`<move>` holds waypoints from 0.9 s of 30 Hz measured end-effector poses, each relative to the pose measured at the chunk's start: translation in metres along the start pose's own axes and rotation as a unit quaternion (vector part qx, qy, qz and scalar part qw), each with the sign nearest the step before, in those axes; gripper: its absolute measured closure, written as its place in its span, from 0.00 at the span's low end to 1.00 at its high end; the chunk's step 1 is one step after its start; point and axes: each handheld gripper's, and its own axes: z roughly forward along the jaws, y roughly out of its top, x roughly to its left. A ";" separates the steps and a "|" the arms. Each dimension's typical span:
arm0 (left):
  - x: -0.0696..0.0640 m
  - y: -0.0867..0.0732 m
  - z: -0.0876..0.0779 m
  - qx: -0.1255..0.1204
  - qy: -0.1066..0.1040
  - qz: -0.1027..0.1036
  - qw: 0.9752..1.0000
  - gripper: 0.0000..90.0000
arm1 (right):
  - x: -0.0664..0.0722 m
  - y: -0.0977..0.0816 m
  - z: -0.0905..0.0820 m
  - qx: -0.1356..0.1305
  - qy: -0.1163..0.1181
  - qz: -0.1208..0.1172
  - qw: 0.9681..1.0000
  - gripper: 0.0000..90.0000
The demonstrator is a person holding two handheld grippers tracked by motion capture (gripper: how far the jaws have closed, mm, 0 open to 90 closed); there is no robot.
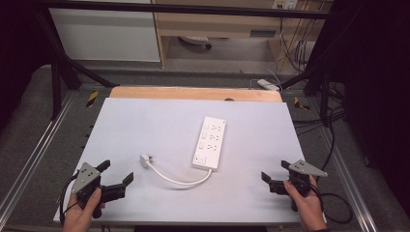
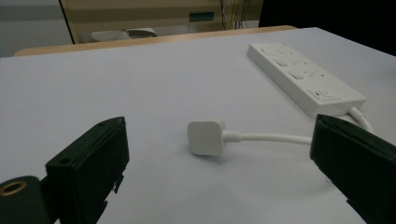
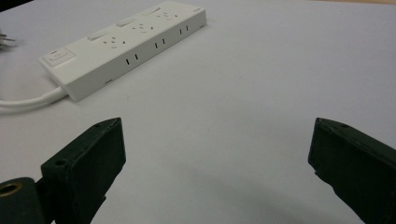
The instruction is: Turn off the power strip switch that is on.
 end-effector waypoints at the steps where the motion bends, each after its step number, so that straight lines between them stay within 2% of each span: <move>1: 0.001 0.000 0.000 0.000 0.000 0.000 1.000 0.05 | 0.000 0.000 0.000 -0.001 0.000 0.000 1.000 0.05; 15: 0.001 0.000 0.000 0.002 -0.001 0.001 1.000 0.05 | 0.002 0.003 -0.004 -0.016 0.001 0.002 1.000 0.04; 27: 0.001 0.000 0.000 0.003 0.001 0.005 1.000 0.05 | 0.005 0.010 -0.009 -0.052 0.009 -0.001 0.999 0.04</move>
